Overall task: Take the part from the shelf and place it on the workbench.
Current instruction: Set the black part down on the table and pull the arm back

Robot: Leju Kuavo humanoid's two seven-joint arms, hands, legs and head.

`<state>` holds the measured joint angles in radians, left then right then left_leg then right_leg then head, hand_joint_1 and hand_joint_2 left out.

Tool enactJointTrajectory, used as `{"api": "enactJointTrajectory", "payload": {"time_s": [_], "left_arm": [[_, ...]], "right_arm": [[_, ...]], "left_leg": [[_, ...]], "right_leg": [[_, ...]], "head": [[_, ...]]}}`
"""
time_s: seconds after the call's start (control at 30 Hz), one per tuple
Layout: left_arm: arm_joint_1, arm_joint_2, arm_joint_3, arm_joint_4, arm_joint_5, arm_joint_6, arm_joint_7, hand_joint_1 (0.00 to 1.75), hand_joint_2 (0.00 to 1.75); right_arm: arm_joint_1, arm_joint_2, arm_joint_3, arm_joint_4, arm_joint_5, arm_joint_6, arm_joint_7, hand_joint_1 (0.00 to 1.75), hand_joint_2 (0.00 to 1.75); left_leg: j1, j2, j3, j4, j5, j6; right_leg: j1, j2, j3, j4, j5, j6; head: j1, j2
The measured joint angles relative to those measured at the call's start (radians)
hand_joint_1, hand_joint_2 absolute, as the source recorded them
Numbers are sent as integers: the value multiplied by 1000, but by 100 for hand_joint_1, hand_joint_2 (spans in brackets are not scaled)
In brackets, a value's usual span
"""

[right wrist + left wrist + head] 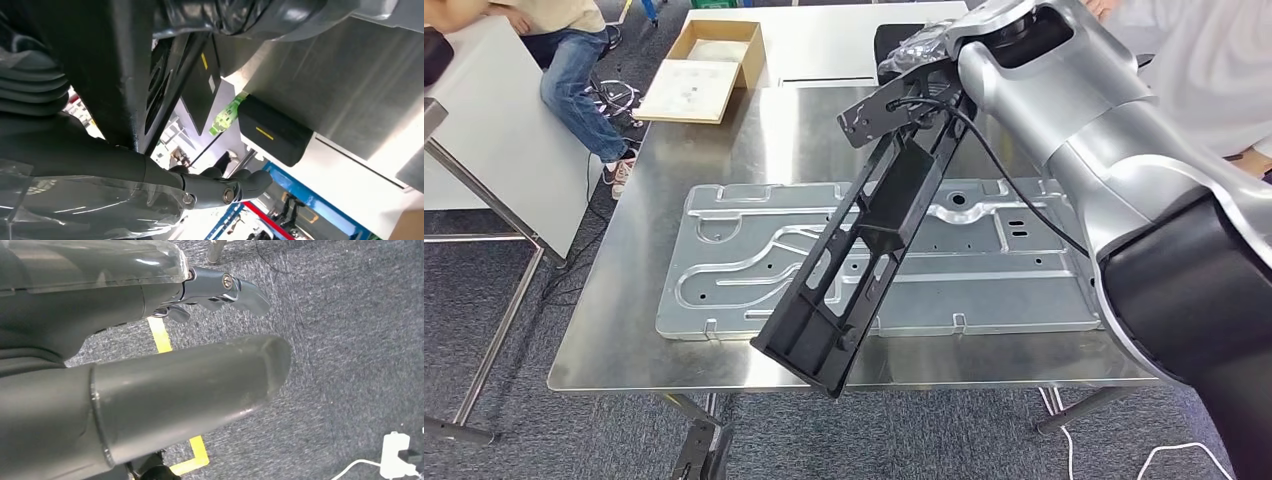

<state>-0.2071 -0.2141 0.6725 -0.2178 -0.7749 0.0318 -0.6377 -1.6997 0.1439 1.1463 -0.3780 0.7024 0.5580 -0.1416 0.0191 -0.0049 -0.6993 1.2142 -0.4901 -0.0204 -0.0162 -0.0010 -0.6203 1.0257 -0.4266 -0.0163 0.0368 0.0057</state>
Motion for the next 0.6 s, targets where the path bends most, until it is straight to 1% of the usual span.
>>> {"api": "enactJointTrajectory", "payload": {"time_s": [0.03,0.07,0.1,0.13,0.2,0.23,0.27,0.3,0.37,0.4,0.43,0.47,0.5,0.53,0.57,0.6], "left_arm": [[0,0,0,0,1,0,0,0,0],[0,1,0,0,1,0,-1,0,0],[0,1,0,0,1,0,-1,0,0],[0,1,0,0,1,0,-1,0,0],[1,1,0,0,1,0,-2,0,0],[1,1,0,0,1,0,-2,0,0],[0,1,0,0,1,0,-2,0,0],[-1,1,0,0,1,0,-2,0,0],[-2,1,0,0,1,0,-2,0,0],[-1,1,0,0,1,0,-2,0,0],[0,1,0,0,1,0,-2,0,0],[0,1,0,0,1,0,-2,0,0],[1,1,0,0,2,2,-2,0,0],[0,1,0,0,3,4,-2,0,0],[0,1,0,0,4,6,-2,0,0],[-1,0,0,0,5,9,-2,0,0]], "right_arm": [[-1,0,0,1,-5,1,2,0,0],[-3,0,0,1,-9,0,5,0,0],[-5,1,0,2,-11,-1,6,0,0],[-6,1,-1,3,-13,-1,7,0,0],[-6,1,-1,4,-15,-1,8,0,0],[-7,1,-1,4,-15,-1,8,0,0],[-8,1,-1,5,-15,-1,8,0,0],[-9,1,-1,5,-15,-1,8,0,0],[-8,0,-1,6,-16,-1,8,0,0],[-7,0,-1,7,-15,-3,9,0,0],[-5,0,-1,8,-14,-9,11,0,0],[-4,0,-1,9,-7,-24,17,0,0],[-4,0,-1,9,5,-52,28,0,0],[-5,0,-1,9,23,-89,44,0,0],[-6,0,0,8,44,-133,66,0,0],[-7,0,1,7,66,-173,88,0,0]], "left_leg": [[2,1,33,-69,29,-1],[2,0,61,-128,49,2],[1,0,77,-165,58,6],[-2,-1,82,-177,56,11],[-4,-2,81,-182,60,25],[-4,-2,82,-185,63,32],[-3,-1,84,-188,66,39],[-2,-1,85,-191,68,46],[-4,0,85,-192,68,54],[-5,-1,85,-192,68,55],[-7,-1,85,-191,68,56],[-8,-1,85,-191,67,56],[-10,-2,86,-190,67,56],[-11,-2,87,-190,66,55],[-14,-2,86,-189,65,54],[-16,-2,85,-189,65,52]], "right_leg": [[-1,0,0,3,-3,4],[1,1,-2,8,-5,9],[2,2,-5,10,-6,14],[3,2,-8,11,-5,19],[3,2,-10,9,-3,30],[2,2,-12,14,-8,34],[1,2,-20,34,-24,38],[0,2,-37,74,-49,41],[0,2,-95,203,-111,45],[0,2,-122,259,-129,45],[0,2,-137,288,-131,45],[1,2,-134,278,-114,42],[2,2,-112,230,-82,38],[4,2,-80,160,-46,32],[7,1,-48,93,-20,26],[11,1,-24,43,-4,22]], "head": [[0,0],[0,0],[0,0],[0,0],[0,0],[0,0],[0,0],[1,0],[1,0],[1,0],[1,0],[1,0],[1,0],[1,0],[0,0],[0,0]]}}
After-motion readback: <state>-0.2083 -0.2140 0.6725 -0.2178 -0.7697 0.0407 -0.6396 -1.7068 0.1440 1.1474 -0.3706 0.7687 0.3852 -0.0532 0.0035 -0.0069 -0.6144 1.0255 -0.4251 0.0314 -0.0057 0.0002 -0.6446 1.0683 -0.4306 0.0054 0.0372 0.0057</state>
